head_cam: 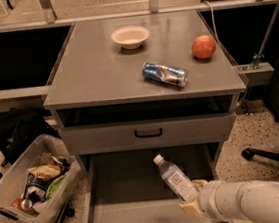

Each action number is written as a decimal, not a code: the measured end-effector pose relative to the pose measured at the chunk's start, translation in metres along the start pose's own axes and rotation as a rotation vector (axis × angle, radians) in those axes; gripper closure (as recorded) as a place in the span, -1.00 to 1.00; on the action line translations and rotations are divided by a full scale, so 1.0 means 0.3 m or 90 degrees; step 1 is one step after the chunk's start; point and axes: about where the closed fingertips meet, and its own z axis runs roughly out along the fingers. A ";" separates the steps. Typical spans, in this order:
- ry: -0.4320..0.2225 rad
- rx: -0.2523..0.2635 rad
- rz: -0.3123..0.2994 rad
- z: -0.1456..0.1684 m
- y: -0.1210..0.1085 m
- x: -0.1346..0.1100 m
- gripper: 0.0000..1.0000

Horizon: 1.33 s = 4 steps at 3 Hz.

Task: Pick blue plastic bottle from middle drawer and place on counter

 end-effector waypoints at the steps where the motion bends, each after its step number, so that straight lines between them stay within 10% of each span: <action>1: 0.000 0.000 0.001 0.000 -0.001 0.001 1.00; 3: -0.087 0.066 -0.035 -0.266 -0.040 -0.212 1.00; 4: -0.153 0.118 -0.108 -0.512 0.007 -0.512 1.00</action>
Offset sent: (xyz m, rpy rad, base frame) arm 0.0107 -0.0258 0.2099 0.0441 -0.3577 -0.0569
